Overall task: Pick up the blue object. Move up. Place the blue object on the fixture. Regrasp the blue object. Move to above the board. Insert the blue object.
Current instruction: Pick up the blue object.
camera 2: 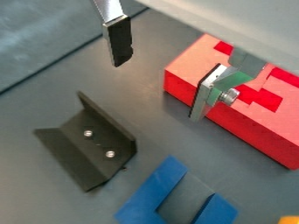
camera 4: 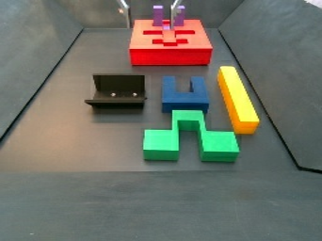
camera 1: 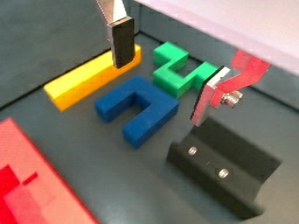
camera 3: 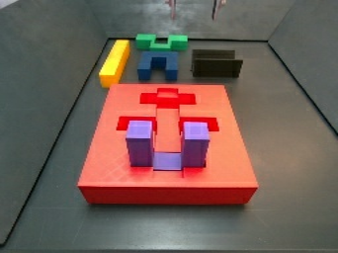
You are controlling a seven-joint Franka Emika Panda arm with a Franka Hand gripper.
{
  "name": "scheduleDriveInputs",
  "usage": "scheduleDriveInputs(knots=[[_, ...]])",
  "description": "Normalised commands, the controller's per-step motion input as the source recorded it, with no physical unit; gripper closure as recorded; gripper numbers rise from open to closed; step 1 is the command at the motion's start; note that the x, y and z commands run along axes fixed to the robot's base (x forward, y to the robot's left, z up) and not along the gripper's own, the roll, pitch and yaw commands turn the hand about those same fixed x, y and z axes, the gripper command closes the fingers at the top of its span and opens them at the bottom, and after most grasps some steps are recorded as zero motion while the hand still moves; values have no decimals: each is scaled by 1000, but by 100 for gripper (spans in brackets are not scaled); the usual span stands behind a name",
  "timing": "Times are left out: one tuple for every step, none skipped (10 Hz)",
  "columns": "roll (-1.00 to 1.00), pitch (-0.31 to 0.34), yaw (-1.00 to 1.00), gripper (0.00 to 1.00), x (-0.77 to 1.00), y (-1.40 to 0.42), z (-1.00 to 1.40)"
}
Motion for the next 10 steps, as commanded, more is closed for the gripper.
scheduleDriveInputs(knots=[[227,-79,0,0,-260,-203,-506],[166,-123,0,0,-360,-43,-471],[96,-124,0,0,-363,0,-363],[23,-109,0,0,-383,109,-271],[21,-67,0,0,-354,140,-197],[33,-70,0,0,-329,166,-211],[31,-67,0,0,-271,220,-231],[50,-59,0,0,-163,206,-243],[154,0,0,0,0,37,-226],[237,47,0,0,103,0,-240]])
